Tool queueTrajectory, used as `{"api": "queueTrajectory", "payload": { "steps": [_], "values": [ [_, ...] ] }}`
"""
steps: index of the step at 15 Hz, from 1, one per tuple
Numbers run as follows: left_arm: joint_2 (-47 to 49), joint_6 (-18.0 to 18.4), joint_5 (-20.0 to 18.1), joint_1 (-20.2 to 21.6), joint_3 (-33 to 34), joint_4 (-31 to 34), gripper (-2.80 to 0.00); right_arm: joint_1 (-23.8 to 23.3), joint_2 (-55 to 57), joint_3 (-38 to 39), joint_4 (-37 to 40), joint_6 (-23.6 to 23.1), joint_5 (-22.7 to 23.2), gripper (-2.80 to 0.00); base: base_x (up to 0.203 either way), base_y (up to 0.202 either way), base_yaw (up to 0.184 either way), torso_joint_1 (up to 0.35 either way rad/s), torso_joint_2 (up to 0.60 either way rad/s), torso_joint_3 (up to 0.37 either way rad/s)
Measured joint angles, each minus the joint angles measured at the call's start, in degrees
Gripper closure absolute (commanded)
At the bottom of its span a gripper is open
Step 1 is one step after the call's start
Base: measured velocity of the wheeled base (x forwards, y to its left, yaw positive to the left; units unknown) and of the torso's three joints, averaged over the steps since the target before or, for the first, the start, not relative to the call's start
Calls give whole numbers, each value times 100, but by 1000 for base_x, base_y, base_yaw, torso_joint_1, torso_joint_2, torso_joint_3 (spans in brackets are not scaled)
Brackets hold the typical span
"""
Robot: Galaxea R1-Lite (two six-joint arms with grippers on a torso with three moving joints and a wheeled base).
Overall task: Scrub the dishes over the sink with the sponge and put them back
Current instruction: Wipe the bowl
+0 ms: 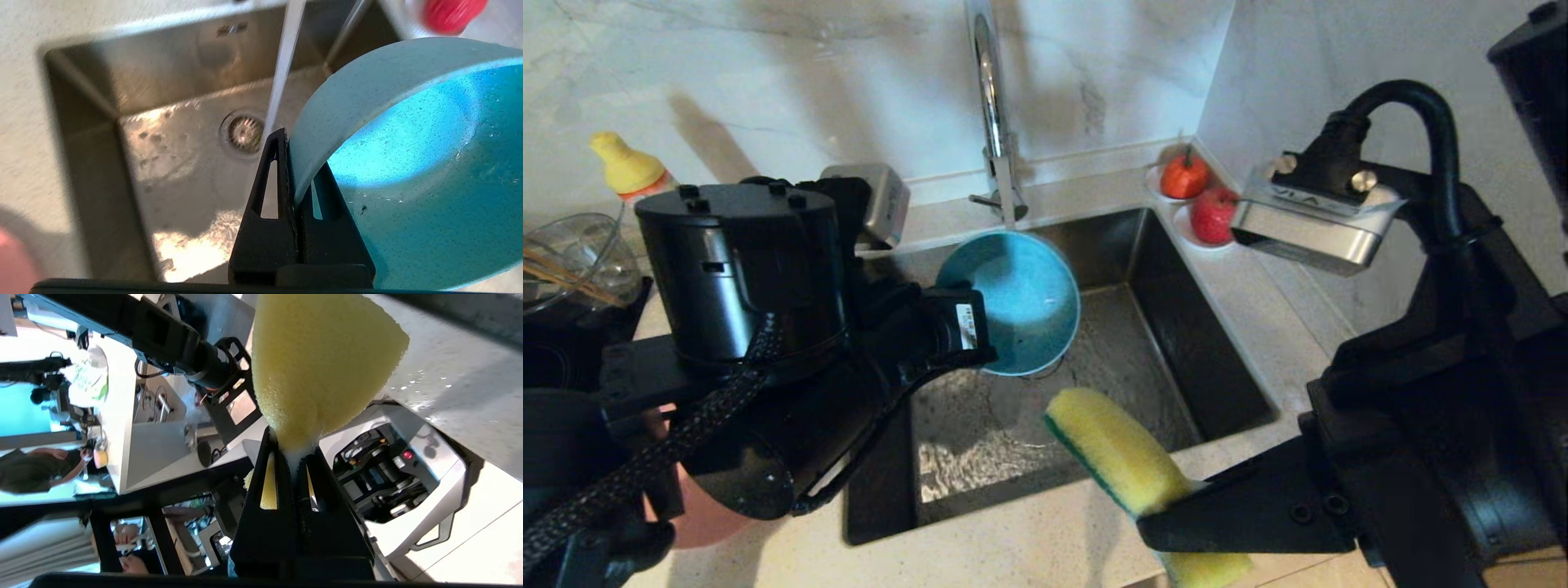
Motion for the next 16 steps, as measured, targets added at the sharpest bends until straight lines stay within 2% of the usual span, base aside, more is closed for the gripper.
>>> {"api": "queueTrajectory", "payload": {
  "steps": [4, 7, 9, 12, 16],
  "values": [
    [128, 4, 100, -26, -5, -283, 0, 43, 368, -265, 16, 124, -5, 0, 0, 0, 0, 0, 0, 0],
    [191, -5, 148, -34, 15, -520, 0, 65, 545, -460, 22, 396, -13, 0, 0, 0, 0, 0, 0, 0],
    [277, -2, 339, -62, 82, -880, 0, 66, 654, -548, 23, 422, -18, 0, 0, 0, 0, 0, 0, 0],
    [396, -5, 409, -87, 105, -1006, 0, 61, 807, -662, 10, 457, -21, 0, 0, 0, 0, 0, 0, 0],
    [412, 12, 412, -96, 210, -1562, 0, -26, 1107, -1092, 7, 842, -30, 0, 0, 0, 0, 0, 0, 0]
  ]
}}
